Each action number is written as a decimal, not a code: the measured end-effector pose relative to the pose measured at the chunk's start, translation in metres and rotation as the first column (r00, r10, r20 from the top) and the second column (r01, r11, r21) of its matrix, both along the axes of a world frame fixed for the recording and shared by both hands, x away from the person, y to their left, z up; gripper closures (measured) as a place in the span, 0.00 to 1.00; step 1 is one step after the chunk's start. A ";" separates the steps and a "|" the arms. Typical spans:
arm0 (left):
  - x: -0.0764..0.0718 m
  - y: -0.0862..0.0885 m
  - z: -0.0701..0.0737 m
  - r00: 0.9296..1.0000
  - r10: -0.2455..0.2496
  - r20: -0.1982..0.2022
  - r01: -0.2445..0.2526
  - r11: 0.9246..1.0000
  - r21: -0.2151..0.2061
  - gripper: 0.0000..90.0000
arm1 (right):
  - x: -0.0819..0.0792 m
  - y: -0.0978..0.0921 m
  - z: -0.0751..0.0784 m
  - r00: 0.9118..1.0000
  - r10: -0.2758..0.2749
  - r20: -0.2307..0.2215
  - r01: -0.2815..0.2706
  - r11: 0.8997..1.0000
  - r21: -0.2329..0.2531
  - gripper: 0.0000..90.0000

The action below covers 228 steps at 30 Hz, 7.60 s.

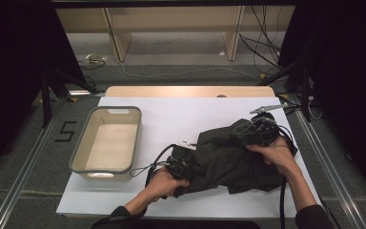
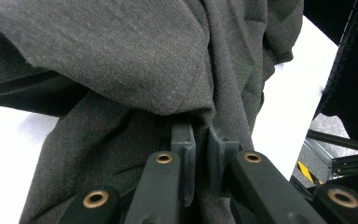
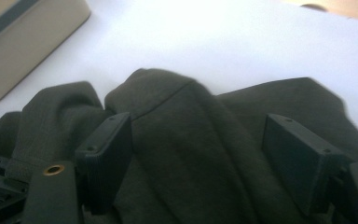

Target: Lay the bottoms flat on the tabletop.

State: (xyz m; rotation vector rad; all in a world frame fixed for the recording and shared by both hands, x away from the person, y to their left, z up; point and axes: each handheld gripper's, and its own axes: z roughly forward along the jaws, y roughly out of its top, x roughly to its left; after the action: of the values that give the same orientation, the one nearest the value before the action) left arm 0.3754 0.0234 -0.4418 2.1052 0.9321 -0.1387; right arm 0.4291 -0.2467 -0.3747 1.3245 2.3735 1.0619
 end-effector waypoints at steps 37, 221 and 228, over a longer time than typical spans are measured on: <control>0.039 0.072 0.062 0.959 0.268 0.096 -0.248 0.952 -0.177 0.96 | 0.016 -0.057 0.062 0.948 -0.275 0.159 0.262 0.960 0.094 0.93; -0.022 0.074 -0.027 0.969 0.072 -0.237 -0.033 0.986 0.166 0.90 | -0.108 -0.100 -0.082 0.924 -0.236 -0.302 0.194 0.968 -0.162 0.80; -0.025 0.076 -0.024 0.978 0.077 -0.196 -0.038 0.980 0.196 0.79 | -0.119 -0.099 -0.079 0.926 -0.243 -0.288 0.196 0.964 -0.181 0.66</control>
State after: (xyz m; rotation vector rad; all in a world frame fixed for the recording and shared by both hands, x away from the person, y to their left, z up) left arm 0.3505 0.0998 -0.4659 2.2682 1.1675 -0.2461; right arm 0.3097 -0.3460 -0.4535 1.7579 2.3788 0.6386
